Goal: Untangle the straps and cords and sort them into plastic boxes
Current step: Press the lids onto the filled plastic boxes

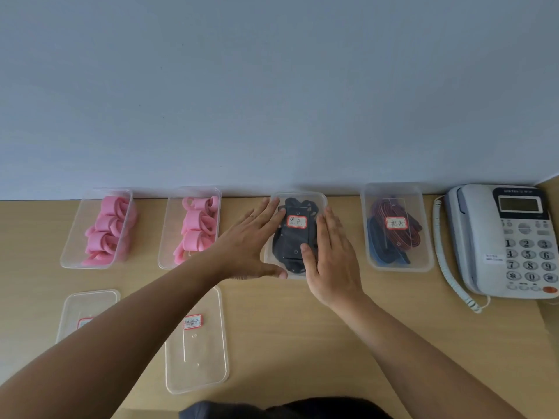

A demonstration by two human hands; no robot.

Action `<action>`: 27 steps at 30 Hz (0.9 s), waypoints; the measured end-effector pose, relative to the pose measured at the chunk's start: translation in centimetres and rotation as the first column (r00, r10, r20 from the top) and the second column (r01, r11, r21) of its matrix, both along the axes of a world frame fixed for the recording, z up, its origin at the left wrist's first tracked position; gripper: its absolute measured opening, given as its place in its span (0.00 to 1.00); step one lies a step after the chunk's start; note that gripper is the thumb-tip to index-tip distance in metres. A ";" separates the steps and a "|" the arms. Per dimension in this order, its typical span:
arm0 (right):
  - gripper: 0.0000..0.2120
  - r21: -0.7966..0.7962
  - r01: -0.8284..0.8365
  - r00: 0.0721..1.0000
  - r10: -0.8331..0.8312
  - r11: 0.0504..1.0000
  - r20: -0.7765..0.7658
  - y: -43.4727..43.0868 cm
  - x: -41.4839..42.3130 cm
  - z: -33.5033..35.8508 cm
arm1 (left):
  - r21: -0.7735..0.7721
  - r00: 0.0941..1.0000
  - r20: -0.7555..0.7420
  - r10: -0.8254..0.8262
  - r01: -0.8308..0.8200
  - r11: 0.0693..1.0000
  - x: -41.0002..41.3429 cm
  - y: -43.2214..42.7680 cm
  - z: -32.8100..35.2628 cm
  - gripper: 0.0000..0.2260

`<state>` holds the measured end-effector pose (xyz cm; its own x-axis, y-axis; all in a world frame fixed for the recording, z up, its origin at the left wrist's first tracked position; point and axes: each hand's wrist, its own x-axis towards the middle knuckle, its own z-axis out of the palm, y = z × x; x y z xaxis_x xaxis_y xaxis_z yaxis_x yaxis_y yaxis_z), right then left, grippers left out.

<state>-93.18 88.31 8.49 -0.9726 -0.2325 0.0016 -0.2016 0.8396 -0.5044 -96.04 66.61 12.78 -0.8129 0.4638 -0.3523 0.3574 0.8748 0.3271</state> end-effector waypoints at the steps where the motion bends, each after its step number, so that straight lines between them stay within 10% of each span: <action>1: 0.32 -0.008 0.006 1.000 -0.007 1.000 -0.016 -0.1 -0.1 -0.1 | -0.021 1.000 -0.007 -0.010 0.010 1.000 -0.1 -0.1 -0.2 0.58; 16: 0.32 0.153 -0.014 0.997 0.004 0.988 0.071 -0.3 -1.6 1.1 | -0.073 0.999 0.042 -0.008 0.011 0.997 -0.6 -0.6 0.3 0.60; 23: 0.17 0.018 0.106 0.953 -0.096 0.994 -0.286 -3.0 1.0 4.2 | 0.162 0.960 -0.222 0.170 -0.135 0.977 5.6 -1.9 1.5 0.37; 27: 0.07 -0.100 -0.059 0.962 0.030 0.993 -0.272 -8.6 8.2 3.9 | 0.458 0.708 -0.484 0.515 -0.297 0.838 9.8 -6.9 1.3 0.15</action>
<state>-84.98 79.69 12.41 -0.9213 -0.2599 0.2892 -0.3783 0.7712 -0.5121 -86.28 59.75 14.11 -0.9388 0.0340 0.3428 0.2033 0.8579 0.4718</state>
